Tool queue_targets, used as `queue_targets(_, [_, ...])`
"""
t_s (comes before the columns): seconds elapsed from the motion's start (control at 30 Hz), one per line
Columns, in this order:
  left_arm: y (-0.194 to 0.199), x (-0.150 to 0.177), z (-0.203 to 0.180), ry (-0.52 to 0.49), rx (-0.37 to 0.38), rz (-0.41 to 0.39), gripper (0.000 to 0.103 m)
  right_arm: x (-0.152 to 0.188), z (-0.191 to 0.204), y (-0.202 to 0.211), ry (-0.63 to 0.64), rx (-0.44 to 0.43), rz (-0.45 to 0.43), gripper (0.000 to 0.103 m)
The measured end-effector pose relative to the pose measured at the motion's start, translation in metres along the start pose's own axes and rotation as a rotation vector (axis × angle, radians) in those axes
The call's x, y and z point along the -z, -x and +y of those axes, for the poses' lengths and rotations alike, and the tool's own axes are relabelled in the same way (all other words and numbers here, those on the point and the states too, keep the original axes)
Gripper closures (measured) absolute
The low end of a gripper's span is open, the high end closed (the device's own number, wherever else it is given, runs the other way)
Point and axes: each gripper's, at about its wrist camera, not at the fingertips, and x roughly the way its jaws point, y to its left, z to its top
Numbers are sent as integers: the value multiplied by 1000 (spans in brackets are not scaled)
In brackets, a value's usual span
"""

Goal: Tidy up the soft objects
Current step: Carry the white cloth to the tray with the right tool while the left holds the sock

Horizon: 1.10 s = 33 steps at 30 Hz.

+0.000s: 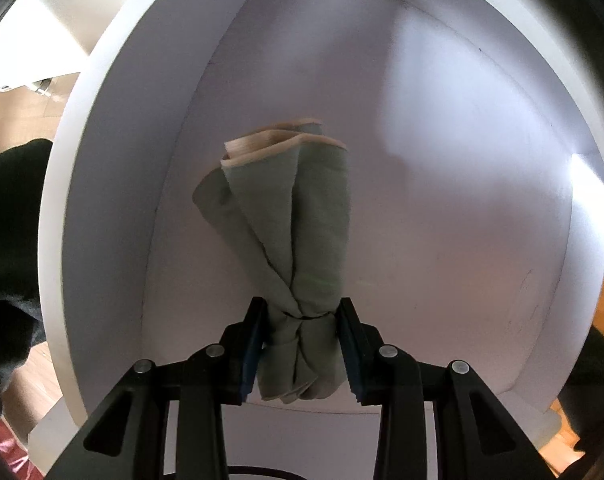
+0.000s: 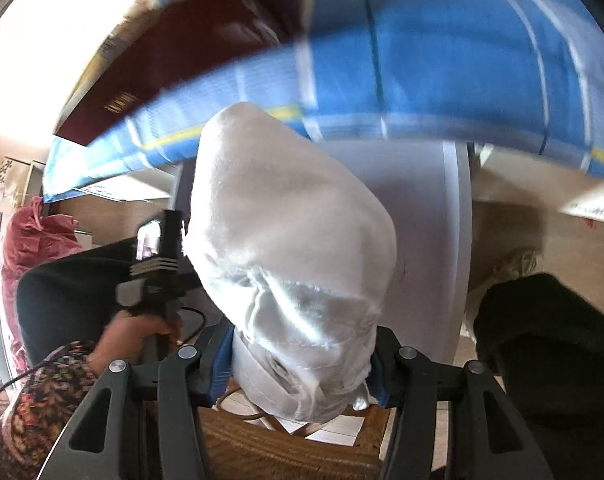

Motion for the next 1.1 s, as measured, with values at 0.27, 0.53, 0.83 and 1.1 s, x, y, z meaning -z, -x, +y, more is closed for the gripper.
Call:
queue_targets(0.27, [-12, 9, -10, -17, 2, 4, 67, -12, 44, 55, 75, -22, -78, 50])
queue_targets(0.53, [-5, 0, -16, -11, 17, 13, 67, -51, 85, 102, 156, 35, -154, 50])
queue_targets(0.83, [-2, -6, -33, -17, 22, 17, 67, -97, 127, 104, 219, 114, -188, 50])
queue_targets(1.1, [2, -5, -31, -30, 31, 17, 67, -153, 151, 87, 235, 176, -193, 50])
